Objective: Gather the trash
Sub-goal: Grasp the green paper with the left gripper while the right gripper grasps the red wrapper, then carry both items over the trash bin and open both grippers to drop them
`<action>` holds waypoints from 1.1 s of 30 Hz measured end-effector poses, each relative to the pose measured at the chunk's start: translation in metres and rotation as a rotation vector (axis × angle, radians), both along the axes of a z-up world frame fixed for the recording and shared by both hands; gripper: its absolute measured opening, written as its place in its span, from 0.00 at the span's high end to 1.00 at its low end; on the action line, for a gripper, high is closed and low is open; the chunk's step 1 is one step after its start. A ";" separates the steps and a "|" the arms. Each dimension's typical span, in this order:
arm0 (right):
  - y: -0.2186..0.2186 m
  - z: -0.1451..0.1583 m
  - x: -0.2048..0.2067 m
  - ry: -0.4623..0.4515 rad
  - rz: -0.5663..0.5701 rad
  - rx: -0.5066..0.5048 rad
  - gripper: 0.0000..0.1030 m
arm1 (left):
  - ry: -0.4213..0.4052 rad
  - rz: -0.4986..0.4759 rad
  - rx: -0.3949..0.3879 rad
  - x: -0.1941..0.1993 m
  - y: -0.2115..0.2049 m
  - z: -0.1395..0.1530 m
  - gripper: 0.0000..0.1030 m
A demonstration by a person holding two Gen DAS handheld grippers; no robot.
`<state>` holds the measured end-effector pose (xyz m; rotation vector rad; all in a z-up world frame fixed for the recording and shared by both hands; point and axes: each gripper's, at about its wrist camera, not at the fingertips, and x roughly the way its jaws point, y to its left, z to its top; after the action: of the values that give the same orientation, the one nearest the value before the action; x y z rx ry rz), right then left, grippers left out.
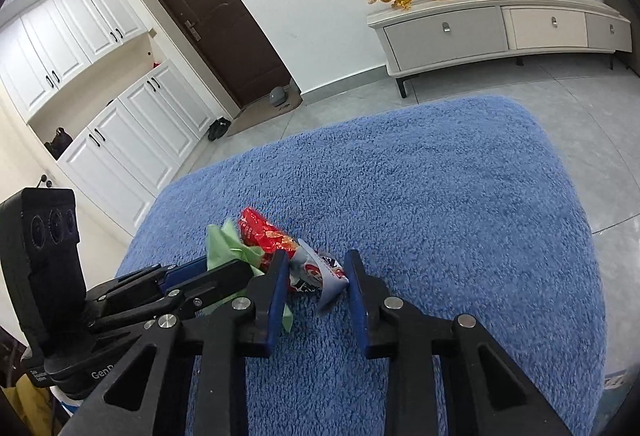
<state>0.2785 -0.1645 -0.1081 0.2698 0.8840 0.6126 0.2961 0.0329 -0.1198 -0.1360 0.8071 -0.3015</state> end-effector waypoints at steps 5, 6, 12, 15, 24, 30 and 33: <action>-0.011 0.005 -0.015 0.003 -0.021 0.026 0.76 | -0.007 0.000 -0.003 -0.020 0.002 0.011 0.87; -0.014 0.008 -0.020 0.003 -0.027 0.034 0.76 | -0.008 0.002 -0.005 -0.025 0.004 0.014 0.88; -0.026 0.026 -0.051 -0.002 -0.052 0.081 0.76 | -0.018 0.008 -0.030 -0.059 0.012 0.031 0.88; -0.032 0.041 -0.068 -0.021 -0.064 0.100 0.76 | -0.037 0.003 -0.032 -0.079 0.012 0.047 0.88; -0.089 0.111 -0.120 -0.149 -0.177 0.106 0.76 | -0.136 -0.066 -0.059 -0.113 -0.026 0.117 0.88; -0.173 0.137 -0.167 -0.223 -0.331 0.035 0.76 | -0.157 -0.192 -0.095 -0.120 -0.103 0.143 0.88; -0.226 0.136 -0.193 -0.231 -0.442 -0.027 0.76 | -0.138 -0.274 -0.102 -0.119 -0.157 0.142 0.88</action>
<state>0.0855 -0.3910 0.0278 0.3496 0.5835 0.2144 0.1770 -0.1245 0.0222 -0.0991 0.6727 -0.6049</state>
